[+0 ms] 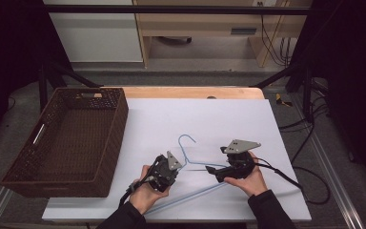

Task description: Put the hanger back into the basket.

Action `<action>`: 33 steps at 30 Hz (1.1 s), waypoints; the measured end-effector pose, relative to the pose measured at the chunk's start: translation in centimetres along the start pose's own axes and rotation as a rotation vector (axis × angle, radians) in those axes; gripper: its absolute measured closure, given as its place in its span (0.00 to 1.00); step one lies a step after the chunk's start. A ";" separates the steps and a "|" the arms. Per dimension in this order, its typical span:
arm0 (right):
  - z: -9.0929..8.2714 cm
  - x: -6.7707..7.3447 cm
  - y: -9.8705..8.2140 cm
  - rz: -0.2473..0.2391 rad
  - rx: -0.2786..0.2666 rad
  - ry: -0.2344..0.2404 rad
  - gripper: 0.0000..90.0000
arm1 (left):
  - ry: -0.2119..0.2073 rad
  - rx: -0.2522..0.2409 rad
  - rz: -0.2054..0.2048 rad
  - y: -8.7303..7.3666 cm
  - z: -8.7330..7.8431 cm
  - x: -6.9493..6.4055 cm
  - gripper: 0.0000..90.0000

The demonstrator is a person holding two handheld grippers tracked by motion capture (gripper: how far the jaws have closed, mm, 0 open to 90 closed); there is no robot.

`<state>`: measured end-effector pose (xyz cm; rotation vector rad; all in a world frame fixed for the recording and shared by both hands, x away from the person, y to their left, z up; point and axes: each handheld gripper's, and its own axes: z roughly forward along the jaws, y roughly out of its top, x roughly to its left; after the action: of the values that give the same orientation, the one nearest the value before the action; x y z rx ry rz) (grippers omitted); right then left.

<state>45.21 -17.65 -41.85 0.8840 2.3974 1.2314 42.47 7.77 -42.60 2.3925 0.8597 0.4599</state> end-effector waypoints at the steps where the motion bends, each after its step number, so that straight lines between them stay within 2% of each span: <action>1: 0.2 0.0 0.0 -0.002 0.008 0.002 0.14 | 0.000 -0.005 0.001 0.1 -0.1 0.0 0.97; 7: 2.0 0.2 -0.1 -0.013 0.059 0.036 0.18 | 0.006 -0.017 0.009 0.3 -0.6 -0.2 0.97; 14: 3.6 0.5 0.2 -0.040 0.089 0.047 0.22 | 0.005 -0.014 0.015 0.3 -0.7 -0.3 0.97; 18: 4.5 0.8 0.3 -0.057 0.120 0.063 0.27 | 0.000 -0.015 0.016 0.4 -0.8 -0.3 0.97; 20: 4.8 0.9 0.3 -0.074 0.143 0.053 0.29 | 0.001 -0.013 0.016 0.4 -0.8 -0.3 0.97; 28: 5.5 1.0 0.4 -0.107 0.178 0.061 0.43 | 0.000 -0.013 0.021 0.4 -0.7 -0.4 0.97; 29: 5.7 1.0 0.4 -0.116 0.189 0.054 0.48 | -0.001 -0.011 0.021 0.4 -0.7 -0.4 0.97; 33: 6.0 1.0 0.5 -0.128 0.195 0.068 0.55 | -0.002 -0.009 0.022 0.4 -0.6 -0.4 0.97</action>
<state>47.75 -13.04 -44.90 0.7388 2.6180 1.0093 42.03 7.47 -41.97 2.3960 0.8292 0.4692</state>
